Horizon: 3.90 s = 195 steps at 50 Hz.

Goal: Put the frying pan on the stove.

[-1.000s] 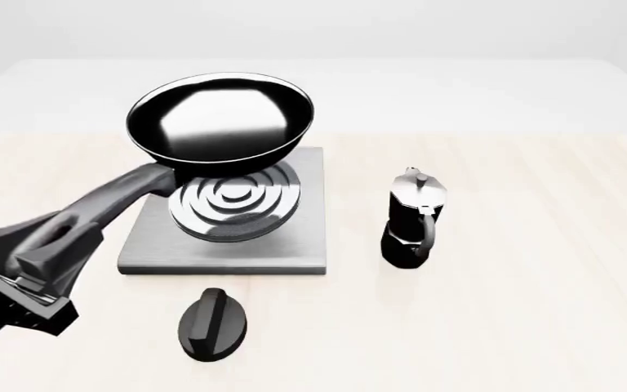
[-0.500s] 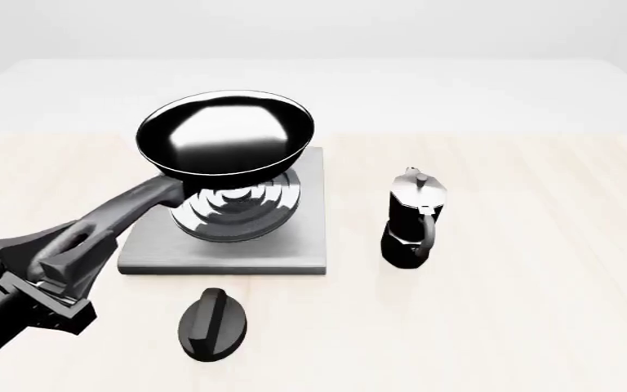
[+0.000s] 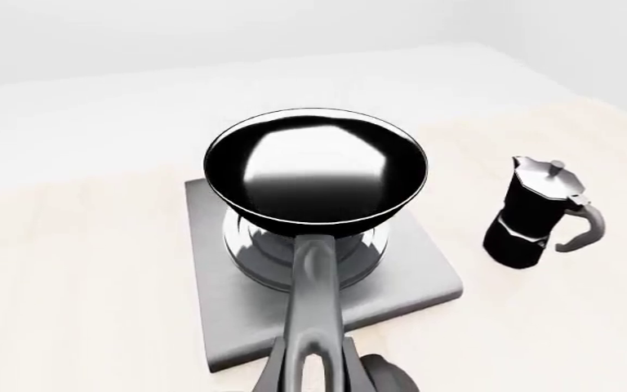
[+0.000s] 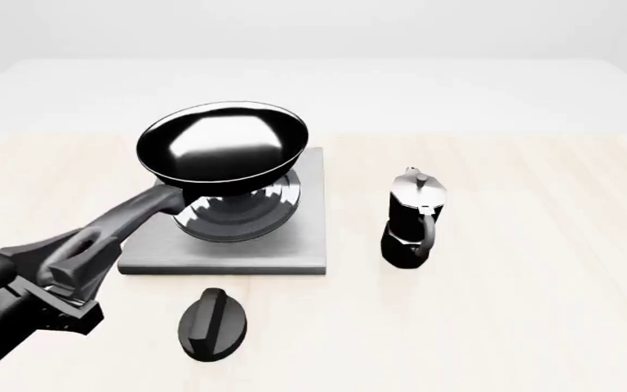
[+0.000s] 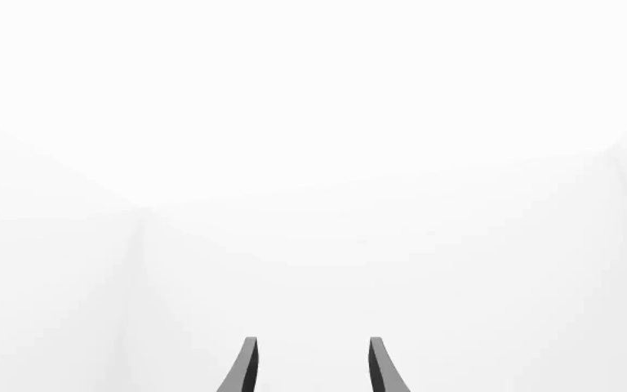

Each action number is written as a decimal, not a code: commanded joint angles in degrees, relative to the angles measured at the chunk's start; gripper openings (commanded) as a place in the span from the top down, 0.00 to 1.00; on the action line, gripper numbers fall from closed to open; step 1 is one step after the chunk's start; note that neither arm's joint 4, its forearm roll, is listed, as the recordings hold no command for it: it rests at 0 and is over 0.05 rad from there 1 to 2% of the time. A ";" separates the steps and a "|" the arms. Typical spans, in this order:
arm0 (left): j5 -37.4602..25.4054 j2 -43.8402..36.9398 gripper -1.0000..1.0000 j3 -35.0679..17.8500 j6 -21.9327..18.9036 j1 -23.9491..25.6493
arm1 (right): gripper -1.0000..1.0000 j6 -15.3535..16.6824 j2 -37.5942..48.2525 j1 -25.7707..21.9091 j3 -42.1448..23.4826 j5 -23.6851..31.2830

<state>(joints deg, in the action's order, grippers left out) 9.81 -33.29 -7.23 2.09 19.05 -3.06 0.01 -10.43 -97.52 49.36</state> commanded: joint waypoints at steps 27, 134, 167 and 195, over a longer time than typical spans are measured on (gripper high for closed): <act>6.97 -5.55 1.00 -0.41 0.31 0.04 | 0.00 0.08 -0.01 0.05 0.09 0.00; 24.46 -26.64 1.00 5.54 3.05 -1.09 | 0.00 -0.01 -0.01 -0.13 -0.02 -0.11; 27.03 -32.73 1.00 7.21 4.12 0.44 | 0.00 -0.10 -0.01 -0.21 -0.93 0.55; 8.89 -18.66 0.00 7.21 0.07 -3.91 | 0.00 -0.36 -0.01 -0.34 -1.81 1.32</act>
<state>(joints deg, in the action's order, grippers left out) 23.86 -55.39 -0.81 3.67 16.51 -3.31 0.00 -10.77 -99.35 50.71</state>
